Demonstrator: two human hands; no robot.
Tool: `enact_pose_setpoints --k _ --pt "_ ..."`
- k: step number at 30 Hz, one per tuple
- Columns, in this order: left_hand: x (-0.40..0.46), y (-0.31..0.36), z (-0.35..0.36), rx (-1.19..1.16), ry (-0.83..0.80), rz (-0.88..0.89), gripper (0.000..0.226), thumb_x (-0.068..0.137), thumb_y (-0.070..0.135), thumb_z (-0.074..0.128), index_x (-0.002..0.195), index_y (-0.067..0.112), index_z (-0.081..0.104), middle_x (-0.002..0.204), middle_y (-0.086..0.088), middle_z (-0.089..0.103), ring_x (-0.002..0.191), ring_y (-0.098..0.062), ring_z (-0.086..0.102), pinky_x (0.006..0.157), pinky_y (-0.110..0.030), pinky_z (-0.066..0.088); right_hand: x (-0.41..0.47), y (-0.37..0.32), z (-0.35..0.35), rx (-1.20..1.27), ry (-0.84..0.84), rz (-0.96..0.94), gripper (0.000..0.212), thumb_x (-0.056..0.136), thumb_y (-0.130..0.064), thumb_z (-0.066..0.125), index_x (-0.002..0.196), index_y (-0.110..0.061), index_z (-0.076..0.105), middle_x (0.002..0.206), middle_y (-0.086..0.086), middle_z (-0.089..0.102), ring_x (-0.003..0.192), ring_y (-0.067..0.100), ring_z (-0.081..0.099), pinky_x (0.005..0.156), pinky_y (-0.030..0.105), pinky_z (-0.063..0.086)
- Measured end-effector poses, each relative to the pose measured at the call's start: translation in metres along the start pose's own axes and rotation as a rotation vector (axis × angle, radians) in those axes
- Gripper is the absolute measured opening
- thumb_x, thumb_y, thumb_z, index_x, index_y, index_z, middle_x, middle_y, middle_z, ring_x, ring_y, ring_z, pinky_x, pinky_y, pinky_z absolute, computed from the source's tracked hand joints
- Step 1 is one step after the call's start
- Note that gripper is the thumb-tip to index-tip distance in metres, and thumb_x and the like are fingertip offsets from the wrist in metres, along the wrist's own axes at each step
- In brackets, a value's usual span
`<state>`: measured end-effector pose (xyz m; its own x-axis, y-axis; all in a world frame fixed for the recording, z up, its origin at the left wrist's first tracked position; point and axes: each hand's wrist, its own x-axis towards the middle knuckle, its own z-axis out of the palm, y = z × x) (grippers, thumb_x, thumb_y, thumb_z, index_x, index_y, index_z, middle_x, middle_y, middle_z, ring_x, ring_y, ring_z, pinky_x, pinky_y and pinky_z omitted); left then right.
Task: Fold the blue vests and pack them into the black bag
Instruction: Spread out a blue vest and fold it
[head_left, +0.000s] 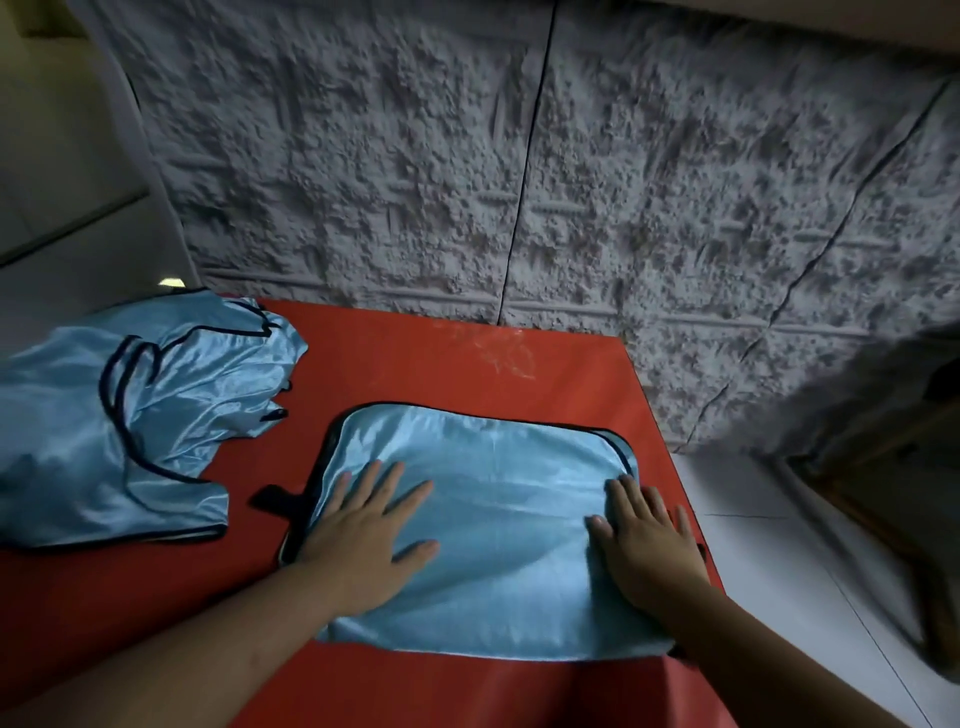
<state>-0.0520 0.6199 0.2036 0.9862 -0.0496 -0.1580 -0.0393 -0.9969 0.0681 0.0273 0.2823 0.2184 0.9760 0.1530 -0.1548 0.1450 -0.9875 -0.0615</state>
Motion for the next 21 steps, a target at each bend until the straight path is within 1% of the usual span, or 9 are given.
enact_pose_setpoints --k 2,3,5,7,9,12,14,17,21 --pt "-0.007 0.002 -0.008 -0.042 0.033 0.000 0.097 0.073 0.087 -0.012 0.158 0.041 -0.012 0.167 0.004 -0.023 0.150 -0.018 -0.032 0.123 -0.048 -0.014 -0.004 -0.009 -0.009 -0.006 0.020 0.043 0.067 0.103 -0.058 0.017 0.161 -0.026 0.009 0.170 -0.001 0.000 0.157 0.023 -0.002 0.125 0.051 0.002" --pt "-0.011 0.007 -0.012 -0.065 0.054 0.002 0.098 0.073 0.085 -0.014 0.159 0.039 -0.011 0.166 0.004 -0.022 0.150 -0.018 -0.032 0.123 -0.047 -0.015 -0.006 -0.016 -0.013 0.015 0.042 0.057 0.066 0.104 -0.055 0.019 0.161 -0.024 0.010 0.170 0.002 0.004 0.157 0.026 0.004 0.125 0.049 0.005" --pt "-0.022 0.022 -0.018 -0.092 0.065 0.006 0.092 0.078 0.080 -0.012 0.159 0.038 -0.009 0.167 0.004 -0.021 0.150 -0.017 -0.030 0.123 -0.047 -0.017 -0.011 -0.028 -0.023 0.093 0.076 0.136 0.061 0.103 -0.048 0.028 0.157 -0.020 0.022 0.164 0.008 0.029 0.146 0.032 0.034 0.118 0.045 0.026" --pt "-0.033 0.033 -0.014 -0.069 0.000 -0.008 0.075 0.089 0.076 -0.001 0.156 0.045 -0.016 0.166 0.002 -0.024 0.150 -0.021 -0.032 0.121 -0.053 -0.017 -0.019 -0.031 -0.030 0.180 0.098 0.242 0.053 0.097 -0.040 0.039 0.145 -0.018 0.035 0.140 0.011 0.055 0.123 0.034 0.056 0.102 0.043 0.044" --pt "-0.041 0.033 -0.006 -0.044 -0.046 -0.031 0.066 0.095 0.073 0.005 0.150 0.053 -0.024 0.164 0.005 -0.030 0.148 -0.023 -0.035 0.119 -0.059 -0.018 -0.030 -0.029 -0.033 0.201 0.100 0.301 0.051 0.091 -0.035 0.046 0.139 -0.018 0.039 0.130 0.011 0.061 0.117 0.034 0.059 0.099 0.042 0.047" --pt "-0.043 0.030 0.000 -0.010 -0.032 -0.027 0.066 0.094 0.075 0.003 0.149 0.053 -0.027 0.164 0.007 -0.030 0.148 -0.021 -0.036 0.118 -0.061 -0.017 -0.044 -0.027 -0.031 0.171 0.101 0.369 0.053 0.085 -0.039 0.044 0.134 -0.020 0.044 0.133 0.010 0.060 0.127 0.031 0.052 0.109 0.046 0.038" --pt "-0.042 0.027 0.001 -0.008 -0.019 -0.006 0.067 0.094 0.076 0.003 0.150 0.053 -0.025 0.165 0.006 -0.028 0.148 -0.021 -0.035 0.119 -0.060 -0.017 -0.053 -0.028 -0.032 0.182 0.093 0.400 0.053 0.086 -0.039 0.044 0.136 -0.021 0.044 0.136 0.010 0.056 0.131 0.031 0.047 0.110 0.048 0.037" --pt "-0.040 0.016 -0.003 -0.009 -0.018 0.028 0.069 0.093 0.078 0.005 0.151 0.052 -0.022 0.166 0.003 -0.026 0.148 -0.022 -0.035 0.120 -0.059 -0.017 -0.065 -0.026 -0.033 0.277 0.030 0.463 0.055 0.083 -0.041 0.055 0.130 -0.016 0.044 0.130 0.012 0.053 0.120 0.036 0.054 0.098 0.045 0.047" --pt "-0.042 0.022 -0.015 0.045 0.006 0.054 0.072 0.095 0.071 0.000 0.159 0.040 -0.010 0.168 -0.006 -0.020 0.150 -0.027 -0.031 0.119 -0.060 -0.017 -0.069 -0.021 -0.035 0.381 -0.025 0.570 0.052 0.088 -0.039 0.062 0.123 -0.007 0.042 0.127 0.020 0.051 0.107 0.041 0.062 0.081 0.041 0.049"
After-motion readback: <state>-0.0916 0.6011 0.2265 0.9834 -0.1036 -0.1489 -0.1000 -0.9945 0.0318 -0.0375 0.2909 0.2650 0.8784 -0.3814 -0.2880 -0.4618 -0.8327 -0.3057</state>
